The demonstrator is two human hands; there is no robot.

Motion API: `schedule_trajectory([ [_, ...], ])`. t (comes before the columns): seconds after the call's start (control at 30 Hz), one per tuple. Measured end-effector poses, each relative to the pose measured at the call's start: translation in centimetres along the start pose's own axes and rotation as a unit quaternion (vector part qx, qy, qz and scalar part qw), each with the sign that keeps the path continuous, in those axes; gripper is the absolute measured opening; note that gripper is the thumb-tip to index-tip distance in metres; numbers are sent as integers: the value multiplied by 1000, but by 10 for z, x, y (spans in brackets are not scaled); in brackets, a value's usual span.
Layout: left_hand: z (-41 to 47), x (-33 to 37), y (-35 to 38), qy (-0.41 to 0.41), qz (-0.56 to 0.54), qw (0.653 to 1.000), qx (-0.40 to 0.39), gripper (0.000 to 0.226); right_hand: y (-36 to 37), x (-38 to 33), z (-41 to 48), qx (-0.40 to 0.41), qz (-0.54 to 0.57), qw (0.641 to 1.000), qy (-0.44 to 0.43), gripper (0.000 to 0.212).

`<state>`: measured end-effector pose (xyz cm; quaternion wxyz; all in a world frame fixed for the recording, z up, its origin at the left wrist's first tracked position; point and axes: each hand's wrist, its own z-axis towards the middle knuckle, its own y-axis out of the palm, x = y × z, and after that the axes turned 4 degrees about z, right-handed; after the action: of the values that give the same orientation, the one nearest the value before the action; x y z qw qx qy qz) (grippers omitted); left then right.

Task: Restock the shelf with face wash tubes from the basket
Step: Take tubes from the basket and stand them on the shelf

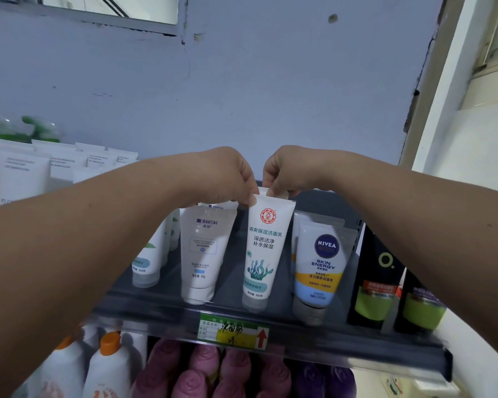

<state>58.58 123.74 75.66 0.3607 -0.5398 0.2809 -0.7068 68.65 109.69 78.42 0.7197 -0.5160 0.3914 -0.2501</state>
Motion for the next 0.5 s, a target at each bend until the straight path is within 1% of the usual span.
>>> schedule_trajectory([
  [0.3,-2,-1,-2,-2,6,1000,-3,8,3,-1,3,11,-27,1000,3,18],
  [0.5,-1,0,0,2,0,1000,-6,10,3,0,1,8,-3,1000,10,16],
])
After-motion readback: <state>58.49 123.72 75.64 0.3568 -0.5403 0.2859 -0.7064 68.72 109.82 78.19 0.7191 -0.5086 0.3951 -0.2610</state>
